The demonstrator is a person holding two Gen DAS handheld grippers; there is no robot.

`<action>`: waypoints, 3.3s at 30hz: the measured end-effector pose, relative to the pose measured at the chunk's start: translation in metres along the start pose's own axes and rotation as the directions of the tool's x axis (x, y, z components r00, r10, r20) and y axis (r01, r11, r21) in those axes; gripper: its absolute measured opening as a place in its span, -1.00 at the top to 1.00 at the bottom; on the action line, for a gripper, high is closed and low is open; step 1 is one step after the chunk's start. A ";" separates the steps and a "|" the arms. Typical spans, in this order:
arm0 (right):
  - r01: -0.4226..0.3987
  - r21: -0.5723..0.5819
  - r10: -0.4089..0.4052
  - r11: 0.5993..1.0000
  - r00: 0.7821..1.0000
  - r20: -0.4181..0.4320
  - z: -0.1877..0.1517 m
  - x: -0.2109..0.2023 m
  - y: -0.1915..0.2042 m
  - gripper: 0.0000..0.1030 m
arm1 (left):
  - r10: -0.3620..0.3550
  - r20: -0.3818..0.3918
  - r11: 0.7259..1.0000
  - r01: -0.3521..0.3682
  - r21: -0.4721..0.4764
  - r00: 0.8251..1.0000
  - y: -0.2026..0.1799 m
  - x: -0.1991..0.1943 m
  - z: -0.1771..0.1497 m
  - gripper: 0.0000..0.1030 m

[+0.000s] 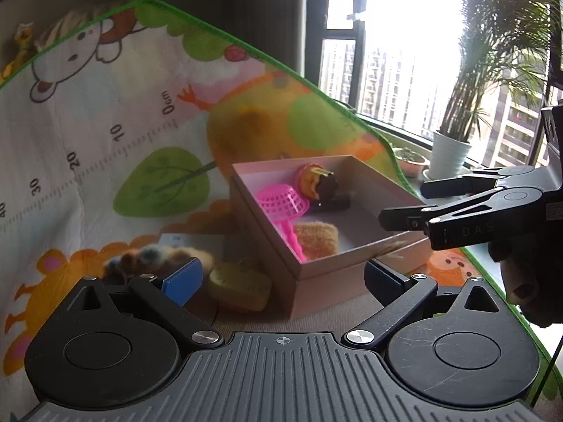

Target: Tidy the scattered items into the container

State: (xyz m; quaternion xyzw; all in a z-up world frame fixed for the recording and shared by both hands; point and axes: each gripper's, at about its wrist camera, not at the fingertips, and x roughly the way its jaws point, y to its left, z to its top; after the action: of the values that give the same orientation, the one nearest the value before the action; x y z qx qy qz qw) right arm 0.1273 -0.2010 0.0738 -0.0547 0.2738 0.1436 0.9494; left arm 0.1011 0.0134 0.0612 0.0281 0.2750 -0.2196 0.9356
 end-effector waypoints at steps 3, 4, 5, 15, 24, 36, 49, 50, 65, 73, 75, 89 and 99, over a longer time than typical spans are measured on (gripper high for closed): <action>-0.003 -0.064 0.003 0.998 1.000 0.004 -0.006 -0.006 0.027 -0.77 | 0.052 -0.061 0.997 -0.056 -0.058 0.997 0.015 -0.015 -0.035 -0.97; -0.006 -0.088 0.007 0.996 1.000 0.007 -0.008 -0.008 0.037 -0.77 | 0.072 -0.082 0.995 -0.078 -0.065 0.994 0.019 -0.018 -0.045 -0.97; -0.012 -0.110 0.013 0.994 1.000 0.009 -0.010 -0.010 0.046 -0.77 | 0.101 -0.101 0.992 -0.108 -0.066 0.990 0.023 -0.021 -0.056 -0.97; -0.105 -0.302 0.084 0.948 0.993 -0.081 0.014 0.001 0.122 0.09 | 0.214 -0.060 0.947 -0.223 -0.232 0.975 0.056 -0.051 -0.083 -0.97; -0.011 -0.540 -0.009 0.842 0.999 -0.034 0.053 0.085 0.181 0.10 | 0.195 0.024 0.966 -0.188 -0.179 0.981 0.043 -0.058 -0.086 -0.98; -0.135 -0.458 0.081 0.879 0.987 -0.136 0.057 0.086 0.180 0.79 | 0.141 0.038 0.943 -0.122 -0.311 0.989 0.065 -0.062 -0.091 -0.98; -0.239 0.003 0.235 0.971 0.952 -0.198 0.026 -0.022 0.075 0.80 | 0.128 0.016 0.923 -0.113 -0.367 0.992 0.073 -0.058 -0.092 -0.98; -0.243 0.068 0.252 0.968 0.945 -0.211 0.015 -0.026 0.063 0.80 | 0.125 0.013 0.922 -0.112 -0.371 0.992 0.074 -0.058 -0.092 -0.98; 0.026 0.166 -0.017 0.986 0.998 -0.054 -0.098 -0.068 -0.004 -0.76 | 0.264 0.010 0.945 -0.256 -0.203 0.965 0.041 -0.056 -0.084 -0.98; -0.019 0.128 0.024 0.992 0.999 -0.032 -0.104 -0.067 0.002 -1.00 | 0.169 0.034 0.986 -0.169 0.005 0.985 -0.021 -0.039 -0.055 -0.98; -0.029 0.172 0.035 0.985 0.999 -0.034 -0.105 -0.066 -0.005 -1.00 | 0.172 0.015 0.984 -0.172 0.044 0.985 -0.031 -0.024 -0.049 -0.98; -0.078 0.290 0.106 0.954 0.991 -0.082 -0.108 -0.053 -0.020 -1.00 | 0.233 -0.076 0.972 -0.232 0.016 0.970 -0.040 0.026 -0.044 -0.26; -0.046 0.231 0.075 0.972 0.990 -0.119 -0.105 -0.049 -0.012 -1.00 | 0.072 -0.088 0.997 -0.072 -0.004 0.993 -0.060 -0.015 -0.068 -0.26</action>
State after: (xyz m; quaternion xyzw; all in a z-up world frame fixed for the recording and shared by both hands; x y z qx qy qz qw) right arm 0.0386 -0.2433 0.0113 0.0537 0.3499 0.1364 0.9252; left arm 0.0299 -0.0230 0.0155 0.0444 0.3156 -0.1832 0.9300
